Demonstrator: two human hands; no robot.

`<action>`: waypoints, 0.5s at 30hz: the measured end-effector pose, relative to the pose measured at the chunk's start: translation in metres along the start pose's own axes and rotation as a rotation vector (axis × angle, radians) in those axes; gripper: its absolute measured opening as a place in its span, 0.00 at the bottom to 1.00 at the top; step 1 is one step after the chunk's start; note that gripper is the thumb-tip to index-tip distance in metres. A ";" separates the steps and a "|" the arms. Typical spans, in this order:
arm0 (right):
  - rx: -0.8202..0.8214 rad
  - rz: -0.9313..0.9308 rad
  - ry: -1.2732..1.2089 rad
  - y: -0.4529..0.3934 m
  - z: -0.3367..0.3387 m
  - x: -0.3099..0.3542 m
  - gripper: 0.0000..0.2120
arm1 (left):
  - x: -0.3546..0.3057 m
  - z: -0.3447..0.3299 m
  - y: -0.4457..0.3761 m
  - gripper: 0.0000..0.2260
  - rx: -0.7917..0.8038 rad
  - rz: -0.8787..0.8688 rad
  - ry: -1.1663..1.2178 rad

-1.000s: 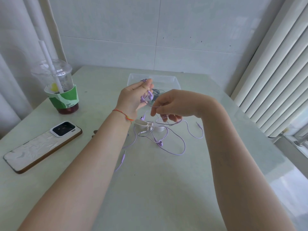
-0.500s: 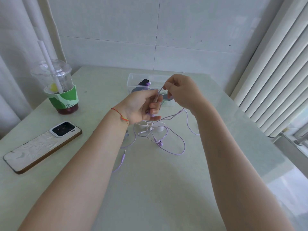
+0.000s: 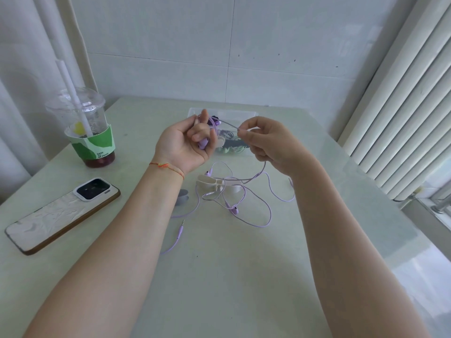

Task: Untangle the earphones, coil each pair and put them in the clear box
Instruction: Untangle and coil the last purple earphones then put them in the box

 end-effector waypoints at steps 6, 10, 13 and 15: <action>-0.007 -0.119 0.359 -0.001 -0.006 -0.003 0.04 | 0.006 -0.002 -0.002 0.12 0.009 -0.084 -0.076; 0.227 -0.118 0.591 0.008 -0.015 0.010 0.08 | 0.012 -0.003 0.000 0.10 -0.033 -0.212 -0.347; 0.266 -0.104 0.624 0.013 -0.014 0.018 0.07 | 0.014 -0.002 -0.001 0.10 -0.072 -0.237 -0.539; 0.259 -0.091 0.644 0.014 -0.011 0.021 0.05 | 0.015 -0.003 0.000 0.10 -0.089 -0.239 -0.632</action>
Point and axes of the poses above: each hand's wrist, its own y-axis away from the middle knuckle, its own z-axis out of the back of the hand, x = y × z, the point moved 3 cm from there along -y, towards the middle knuckle, and after that the axes turned 15 degrees about y, right-handed, at the moved point
